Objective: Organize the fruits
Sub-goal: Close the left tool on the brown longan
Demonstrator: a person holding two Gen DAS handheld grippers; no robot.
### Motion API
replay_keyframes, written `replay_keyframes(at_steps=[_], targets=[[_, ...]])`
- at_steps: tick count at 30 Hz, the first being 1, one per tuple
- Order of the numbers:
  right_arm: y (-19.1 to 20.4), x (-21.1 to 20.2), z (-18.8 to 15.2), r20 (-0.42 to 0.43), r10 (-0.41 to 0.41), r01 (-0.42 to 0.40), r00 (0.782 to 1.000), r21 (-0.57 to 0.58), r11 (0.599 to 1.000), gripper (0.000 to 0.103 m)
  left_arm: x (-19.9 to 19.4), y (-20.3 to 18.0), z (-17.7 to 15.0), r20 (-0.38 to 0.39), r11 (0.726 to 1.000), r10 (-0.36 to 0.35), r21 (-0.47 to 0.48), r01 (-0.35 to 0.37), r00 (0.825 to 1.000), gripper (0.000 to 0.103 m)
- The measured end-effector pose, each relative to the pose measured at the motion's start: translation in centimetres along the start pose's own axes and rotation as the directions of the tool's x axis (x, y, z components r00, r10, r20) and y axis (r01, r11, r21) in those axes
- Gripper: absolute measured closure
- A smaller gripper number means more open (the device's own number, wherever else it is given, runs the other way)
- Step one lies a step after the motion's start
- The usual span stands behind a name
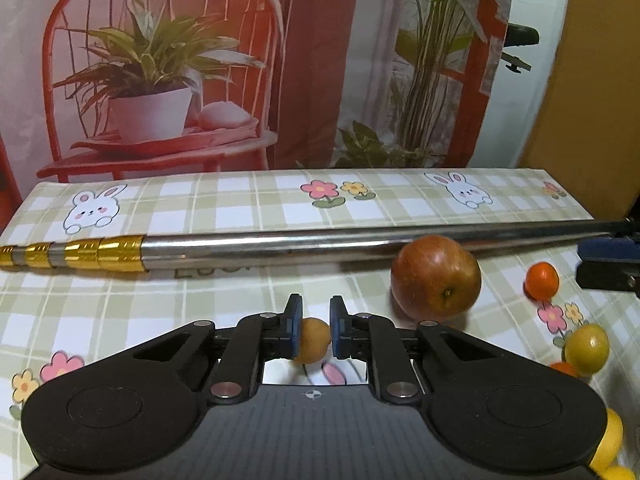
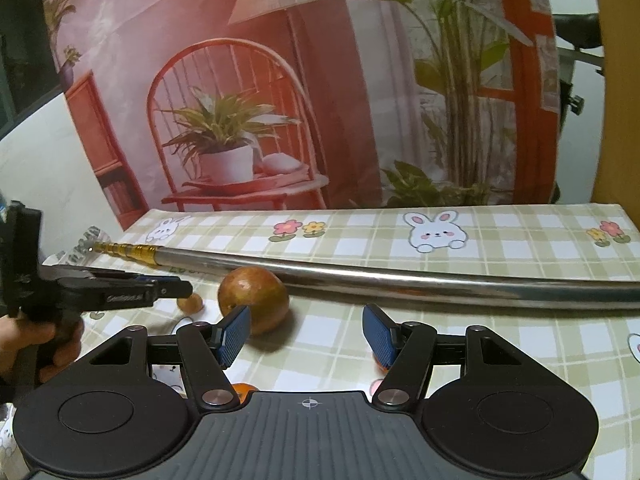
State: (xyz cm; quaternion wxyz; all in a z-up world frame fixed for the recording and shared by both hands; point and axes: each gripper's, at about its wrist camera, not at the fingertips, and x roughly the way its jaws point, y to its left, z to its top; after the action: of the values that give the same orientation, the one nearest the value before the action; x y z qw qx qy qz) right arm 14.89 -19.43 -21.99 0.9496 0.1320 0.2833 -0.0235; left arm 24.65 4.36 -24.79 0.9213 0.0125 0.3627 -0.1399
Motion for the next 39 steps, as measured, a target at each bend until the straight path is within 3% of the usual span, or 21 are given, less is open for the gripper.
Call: replay_keyframes(at_steps=[3,5,13,17,21,30,33,34,36,39], targets=[[0.5,0.3,0.3,0.0,0.011,-0.011,1.0,-0.02,1.0,0.044,-0.7,0.4,-0.3,0.007,1.0,0.005,-0.015,-0.005,1.0,0.084],[0.8,0.3,0.4,0.004,0.021,-0.021,1.0,-0.024,1.0,0.044,-1.0,0.8,-0.4,0.011,0.999,0.01,-0.041,-0.009,1.0,0.076],[0.6,0.1,0.2,-0.003,0.032,-0.032,0.999,-0.006,0.999,0.044,-1.6,1.6,-1.6,-0.007,0.999,0.001,-0.053,-0.001,1.0,0.074],[0.4,0.2,0.1,-0.005,0.033,-0.033,0.999,0.003,0.999,0.044,-2.5,1.7,-1.7,0.01,0.994,-0.061,-0.085,0.062,0.998,0.074],[0.4,0.1,0.0,-0.008,0.036,-0.036,0.999,0.006,0.999,0.044,-2.8,1.1,-1.9,0.008,0.995,-0.066,-0.068,0.066,0.998,0.058],[0.6,0.0,-0.2,-0.009,0.044,-0.044,0.999,0.007,0.999,0.044,-1.8,-0.9,-2.5,-0.02,0.999,-0.036,0.033,0.037,0.999,0.059],[0.7,0.0,-0.3,-0.01,0.042,-0.042,0.999,0.008,0.999,0.044,-0.9,-0.9,-2.4,-0.035,0.999,-0.018,0.026,0.019,0.999,0.059],[0.7,0.0,-0.3,-0.01,0.043,-0.042,0.999,0.007,0.999,0.044,-0.6,-0.8,-2.4,-0.044,1.0,-0.02,0.019,0.021,0.999,0.06],[0.8,0.0,-0.3,-0.012,0.056,-0.056,0.998,0.004,0.998,0.045,0.0,-0.6,-2.4,-0.065,1.0,-0.023,0.004,0.023,0.998,0.072],[1.2,-0.1,-0.3,-0.007,0.063,-0.064,0.998,-0.017,0.998,0.044,-0.2,-0.5,-2.5,-0.056,1.0,-0.016,-0.009,0.015,0.998,0.073]])
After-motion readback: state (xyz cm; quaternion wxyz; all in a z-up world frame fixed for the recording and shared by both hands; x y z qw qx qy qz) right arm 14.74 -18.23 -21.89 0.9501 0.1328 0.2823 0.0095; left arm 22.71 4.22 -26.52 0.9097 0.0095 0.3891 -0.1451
